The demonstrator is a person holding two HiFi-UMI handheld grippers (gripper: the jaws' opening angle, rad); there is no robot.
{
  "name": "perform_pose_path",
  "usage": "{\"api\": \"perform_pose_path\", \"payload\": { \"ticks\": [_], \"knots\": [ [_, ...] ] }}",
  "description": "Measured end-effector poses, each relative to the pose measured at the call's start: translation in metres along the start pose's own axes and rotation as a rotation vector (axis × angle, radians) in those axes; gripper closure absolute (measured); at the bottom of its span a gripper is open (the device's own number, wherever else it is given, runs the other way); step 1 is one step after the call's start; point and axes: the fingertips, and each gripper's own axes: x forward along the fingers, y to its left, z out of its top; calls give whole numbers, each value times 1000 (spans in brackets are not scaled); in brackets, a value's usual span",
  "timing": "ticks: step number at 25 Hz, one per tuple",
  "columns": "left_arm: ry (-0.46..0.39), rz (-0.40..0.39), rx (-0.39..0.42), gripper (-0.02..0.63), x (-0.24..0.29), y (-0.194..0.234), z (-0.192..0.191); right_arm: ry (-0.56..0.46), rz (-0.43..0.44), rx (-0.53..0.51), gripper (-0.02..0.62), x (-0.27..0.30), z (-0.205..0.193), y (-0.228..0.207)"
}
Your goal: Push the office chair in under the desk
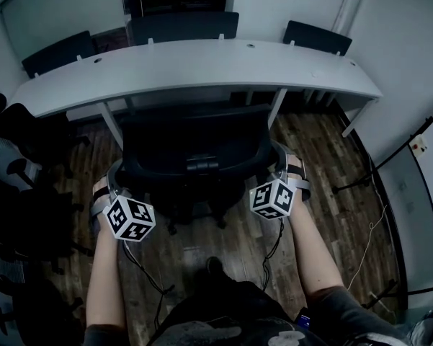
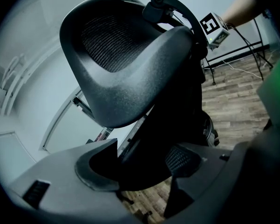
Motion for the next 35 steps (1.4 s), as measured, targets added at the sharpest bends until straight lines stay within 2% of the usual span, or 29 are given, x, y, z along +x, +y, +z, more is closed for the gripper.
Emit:
{"api": "perform_pose_path", "payload": {
  "ticks": [7,16,19,25,35],
  "knots": [
    [23,10,-15,298,55,36,19,-15,34,-12,311,71,13,-31],
    [45,20,-19,298,106,33,8,-52,3,-12,311,119,6,-18],
    [56,1,-17,298,142,65,15,-42,16,-11,311,159,22,-36],
    [10,14,-10,298,196,102,22,-33,9,-8,311,220,39,-54],
    [-31,-12,4,298,291,151,31,16,-9,8,311,309,54,-74]
  ]
}}
